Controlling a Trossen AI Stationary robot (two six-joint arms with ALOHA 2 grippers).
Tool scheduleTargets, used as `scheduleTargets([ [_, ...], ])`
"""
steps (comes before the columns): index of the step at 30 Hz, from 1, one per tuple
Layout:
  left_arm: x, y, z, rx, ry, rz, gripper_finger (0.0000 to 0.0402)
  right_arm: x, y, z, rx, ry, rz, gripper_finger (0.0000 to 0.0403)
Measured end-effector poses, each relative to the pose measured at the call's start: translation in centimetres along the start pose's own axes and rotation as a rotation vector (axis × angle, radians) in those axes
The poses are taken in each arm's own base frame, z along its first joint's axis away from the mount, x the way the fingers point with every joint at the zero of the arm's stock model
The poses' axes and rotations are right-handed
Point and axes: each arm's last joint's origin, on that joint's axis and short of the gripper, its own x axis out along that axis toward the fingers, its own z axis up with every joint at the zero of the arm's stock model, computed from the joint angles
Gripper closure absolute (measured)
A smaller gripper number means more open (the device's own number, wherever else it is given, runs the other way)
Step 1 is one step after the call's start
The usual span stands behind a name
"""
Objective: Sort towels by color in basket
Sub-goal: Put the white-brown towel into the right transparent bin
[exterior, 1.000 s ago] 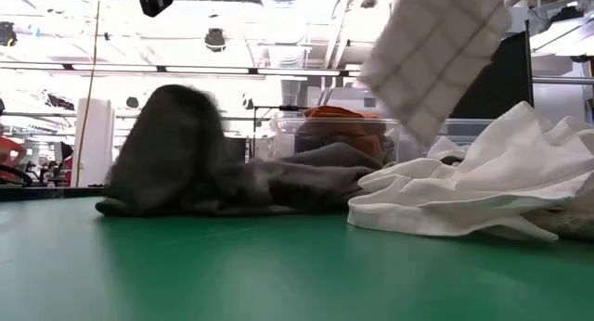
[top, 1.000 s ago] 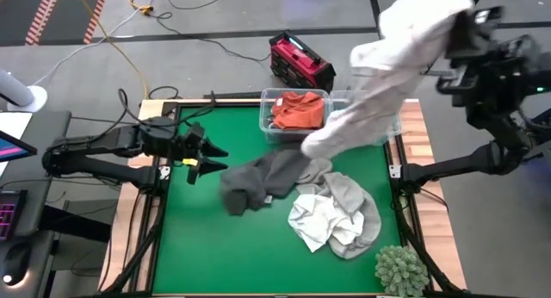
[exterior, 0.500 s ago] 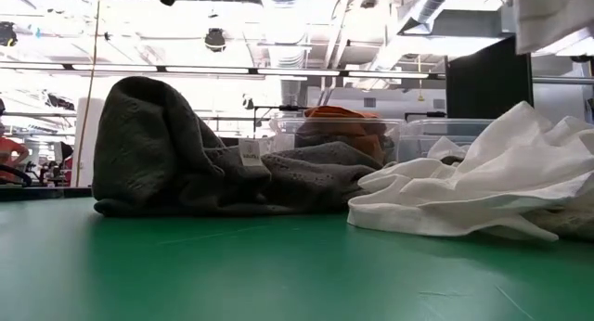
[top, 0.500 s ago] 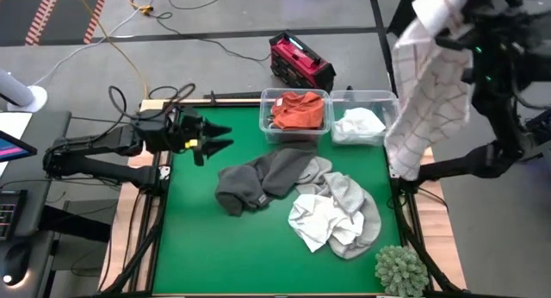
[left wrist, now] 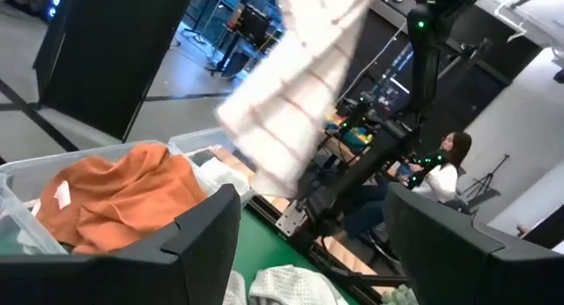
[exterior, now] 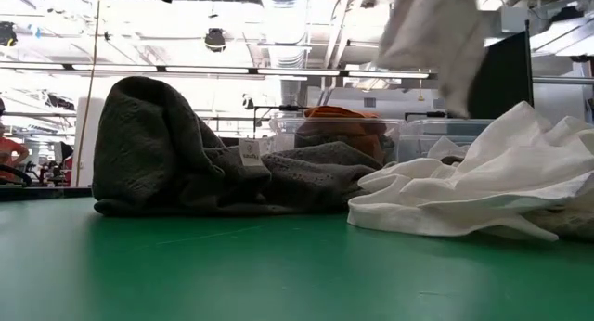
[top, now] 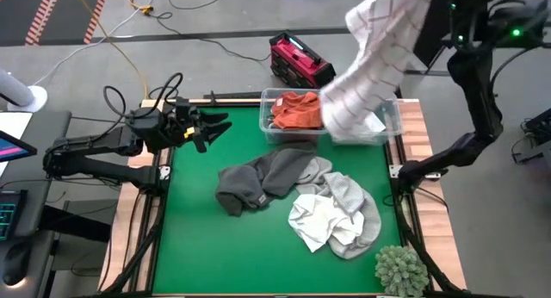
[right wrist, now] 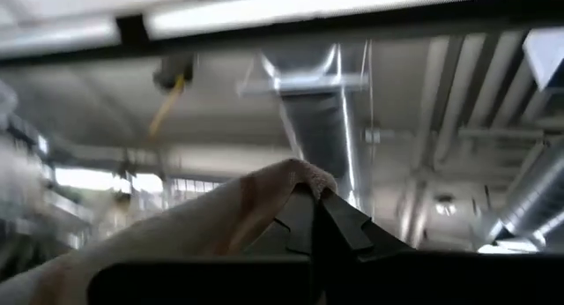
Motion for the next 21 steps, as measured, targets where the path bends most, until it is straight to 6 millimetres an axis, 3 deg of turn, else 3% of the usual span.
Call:
scheduleTargets([
  [4,0.0,0.1,-0.2,0.000,0.015,0.008,0.0136,0.0,-0.7,-1.5,-0.078,0.113,0.013,0.0378],
  [10,0.0,0.2,-0.4,0.013,0.039,0.018,0.0136,-0.5,-2.5,-1.5,-0.277,0.187,-0.055,0.0378],
  [15,0.0,0.2,-0.4,0.018,0.042,0.023,0.0136,-1.9,-3.3,-0.3,-0.161,0.290,-0.037,0.0378],
  [21,0.0,0.2,-0.5,0.034,0.044,0.025,0.0136,-5.0,-2.0,-0.5,0.038,0.627,0.162,0.0378],
])
